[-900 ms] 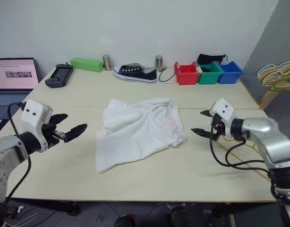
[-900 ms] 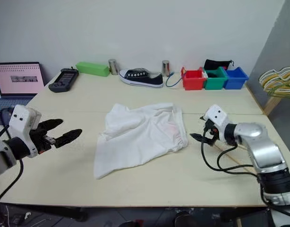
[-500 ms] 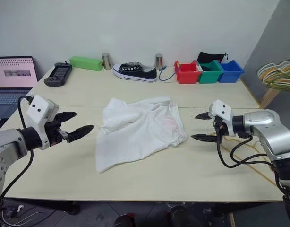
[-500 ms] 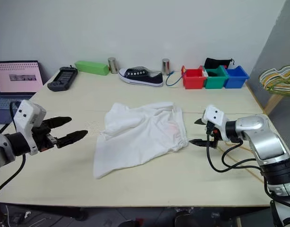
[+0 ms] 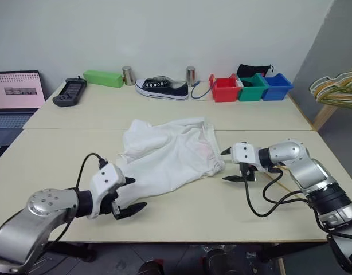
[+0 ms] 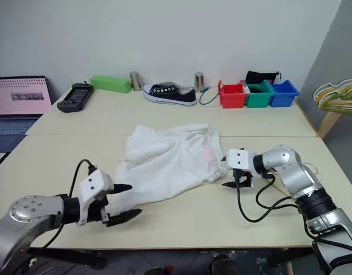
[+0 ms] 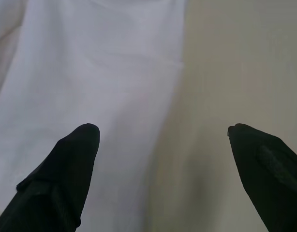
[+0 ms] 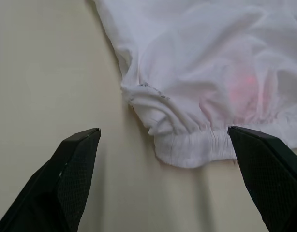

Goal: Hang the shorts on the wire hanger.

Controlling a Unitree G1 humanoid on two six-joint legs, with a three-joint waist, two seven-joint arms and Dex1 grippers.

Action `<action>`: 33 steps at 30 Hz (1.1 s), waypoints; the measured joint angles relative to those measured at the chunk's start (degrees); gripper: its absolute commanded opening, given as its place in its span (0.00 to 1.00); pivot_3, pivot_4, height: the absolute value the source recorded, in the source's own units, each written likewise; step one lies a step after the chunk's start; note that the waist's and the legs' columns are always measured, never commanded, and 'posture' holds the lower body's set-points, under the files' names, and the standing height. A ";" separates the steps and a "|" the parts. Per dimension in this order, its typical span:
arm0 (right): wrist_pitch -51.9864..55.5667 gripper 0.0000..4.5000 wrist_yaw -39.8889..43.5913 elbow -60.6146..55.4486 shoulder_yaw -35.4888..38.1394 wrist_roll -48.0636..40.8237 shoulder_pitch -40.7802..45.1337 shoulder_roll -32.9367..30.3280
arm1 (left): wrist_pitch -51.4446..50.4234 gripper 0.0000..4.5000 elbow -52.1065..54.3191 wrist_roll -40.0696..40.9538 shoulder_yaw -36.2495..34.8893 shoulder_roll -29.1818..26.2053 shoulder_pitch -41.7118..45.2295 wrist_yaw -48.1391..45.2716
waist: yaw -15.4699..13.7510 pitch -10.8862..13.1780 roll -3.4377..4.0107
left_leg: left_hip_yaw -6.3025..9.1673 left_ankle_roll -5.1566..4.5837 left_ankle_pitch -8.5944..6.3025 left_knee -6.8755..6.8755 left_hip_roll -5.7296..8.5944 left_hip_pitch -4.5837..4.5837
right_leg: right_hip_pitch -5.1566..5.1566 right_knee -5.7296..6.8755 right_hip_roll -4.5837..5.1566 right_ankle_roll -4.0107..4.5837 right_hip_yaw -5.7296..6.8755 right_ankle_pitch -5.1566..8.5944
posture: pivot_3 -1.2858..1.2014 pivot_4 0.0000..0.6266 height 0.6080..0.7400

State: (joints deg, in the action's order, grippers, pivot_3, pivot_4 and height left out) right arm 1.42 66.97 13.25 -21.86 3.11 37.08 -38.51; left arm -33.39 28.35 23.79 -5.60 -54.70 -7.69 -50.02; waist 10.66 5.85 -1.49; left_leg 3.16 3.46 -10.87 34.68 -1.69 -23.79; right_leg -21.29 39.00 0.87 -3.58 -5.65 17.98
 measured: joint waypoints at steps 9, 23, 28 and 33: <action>-11.63 0.99 -4.30 18.13 -3.83 8.05 6.41 6.12 | 12.42 1.00 -12.05 -11.26 6.30 3.90 0.82 1.94 | 0.71 -0.06 0.03 | 0.02 -0.13 0.09 0.26 0.00 0.05 | 0.13 0.04 -0.01 -0.24 -0.03 -0.19 | 0.46 0.03 1.00; -20.41 0.38 -9.00 35.33 -4.26 13.55 13.17 13.67 | 20.15 0.40 -22.15 -15.44 9.02 6.18 6.73 0.55 | 1.11 -0.22 0.22 | 0.09 -0.21 0.13 0.22 0.01 1.02 | 1.12 0.07 -0.02 -0.31 -0.05 -0.17 | 0.46 0.03 1.00; -21.40 0.10 -8.55 35.90 -4.14 13.60 13.17 13.66 | 21.04 0.15 -23.46 -15.79 9.01 6.06 7.15 -0.05 | 1.41 -0.22 0.22 | 0.11 -0.21 0.14 0.23 0.01 1.01 | 1.13 0.07 -0.02 -0.31 -0.04 -0.18 | 0.46 0.03 1.00; -21.19 0.05 -6.97 33.12 -4.06 13.50 12.83 13.33 | 20.68 0.01 -23.19 -15.84 8.69 4.93 7.05 -1.91 | 1.85 -0.22 0.22 | 0.13 -0.21 0.14 0.22 0.01 0.98 | 1.11 0.07 -0.02 -0.29 -0.03 -0.17 | 0.46 0.03 1.00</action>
State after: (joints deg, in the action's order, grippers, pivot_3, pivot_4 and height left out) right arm -19.77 60.00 46.37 -25.92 16.61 49.92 -25.18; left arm -12.71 5.16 7.96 3.09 -49.77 -0.63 -51.93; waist 12.51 5.63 -1.26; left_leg 3.28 3.25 -10.74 34.90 -1.67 -22.81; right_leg -20.18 39.08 0.84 -3.87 -5.68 17.81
